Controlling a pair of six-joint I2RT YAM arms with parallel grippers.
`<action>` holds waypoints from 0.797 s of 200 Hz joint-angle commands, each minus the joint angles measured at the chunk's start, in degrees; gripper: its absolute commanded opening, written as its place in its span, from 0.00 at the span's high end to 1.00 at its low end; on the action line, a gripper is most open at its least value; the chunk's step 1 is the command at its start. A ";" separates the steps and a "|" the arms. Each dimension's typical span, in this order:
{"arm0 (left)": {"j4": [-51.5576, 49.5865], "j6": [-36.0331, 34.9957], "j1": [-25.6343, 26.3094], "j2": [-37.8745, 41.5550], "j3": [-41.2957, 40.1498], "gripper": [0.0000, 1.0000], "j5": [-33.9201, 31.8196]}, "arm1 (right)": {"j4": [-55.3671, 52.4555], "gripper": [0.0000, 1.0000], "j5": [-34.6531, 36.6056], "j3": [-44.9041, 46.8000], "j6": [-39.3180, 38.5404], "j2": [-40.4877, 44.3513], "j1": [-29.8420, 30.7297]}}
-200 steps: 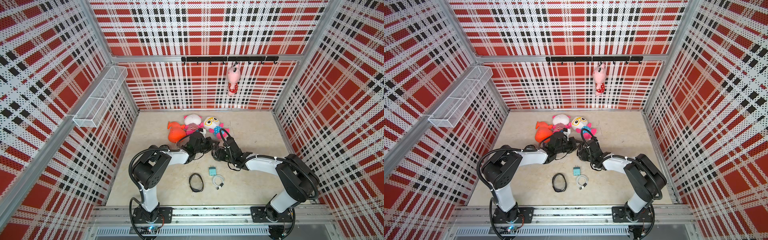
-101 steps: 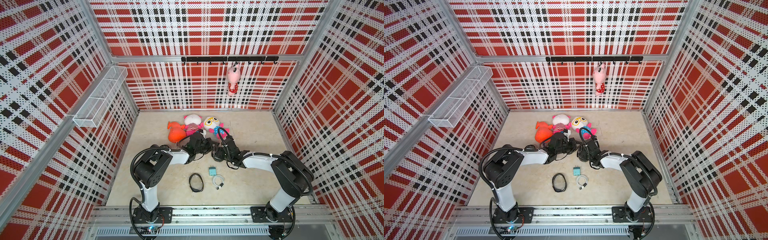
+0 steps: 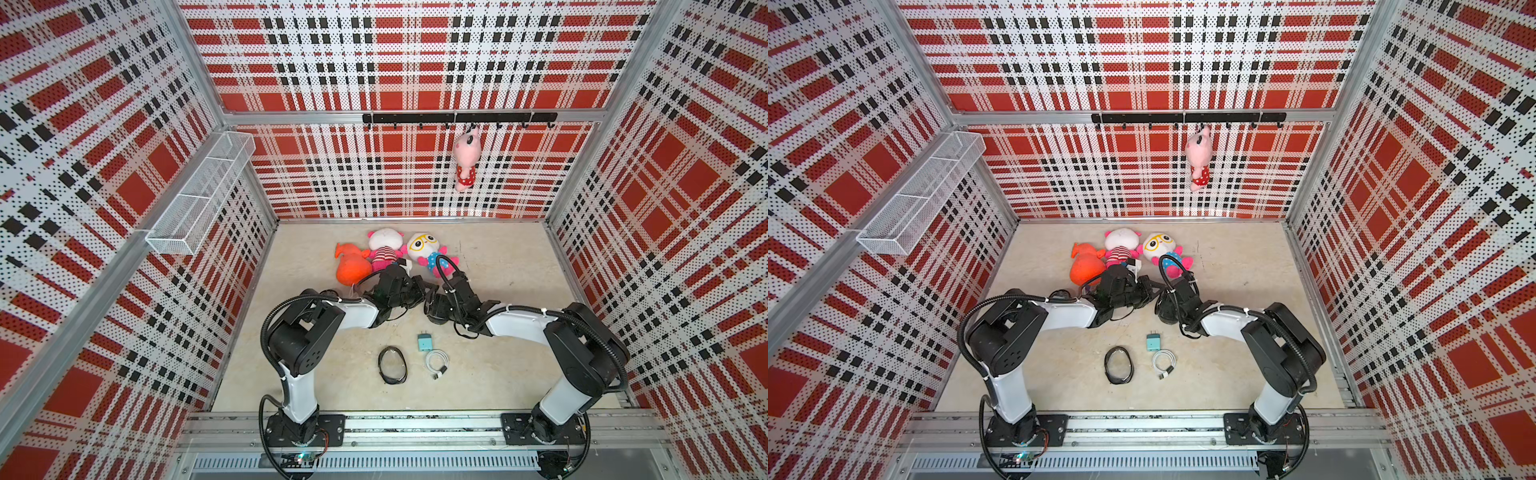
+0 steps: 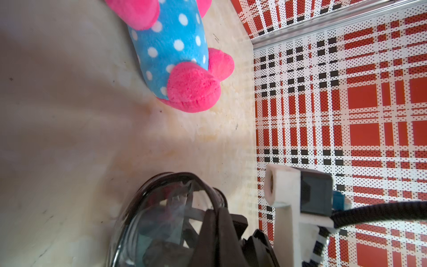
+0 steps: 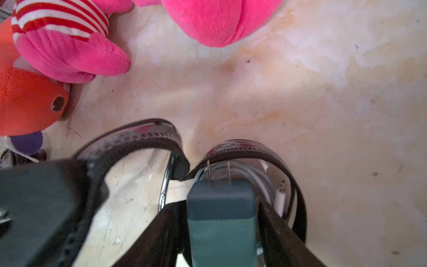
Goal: Pack away charging kits
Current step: Place the storage bag at the center of the board, then close the storage bag at the center of the board.
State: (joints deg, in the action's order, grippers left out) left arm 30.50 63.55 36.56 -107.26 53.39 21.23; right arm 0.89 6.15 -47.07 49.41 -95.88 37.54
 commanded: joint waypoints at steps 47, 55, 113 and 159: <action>1.84 -4.52 -0.37 4.29 -1.76 0.37 -1.88 | -4.09 0.26 5.13 2.40 0.72 9.48 -0.39; 1.78 -5.22 -0.48 5.36 -2.35 0.30 -2.80 | -4.28 0.25 5.33 3.15 0.87 10.77 -0.49; 4.12 -9.94 -1.35 15.32 -9.26 0.03 -10.21 | -3.31 0.21 3.69 4.55 -0.38 15.04 -0.71; 13.11 -11.42 -6.00 27.48 -23.27 0.03 -20.56 | -4.82 0.15 5.22 0.64 -1.26 11.75 -0.69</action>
State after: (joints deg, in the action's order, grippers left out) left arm 37.76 54.39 33.50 -84.68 35.00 7.88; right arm -3.42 10.00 -43.24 48.73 -82.28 37.19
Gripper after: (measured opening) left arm 0.969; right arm 0.846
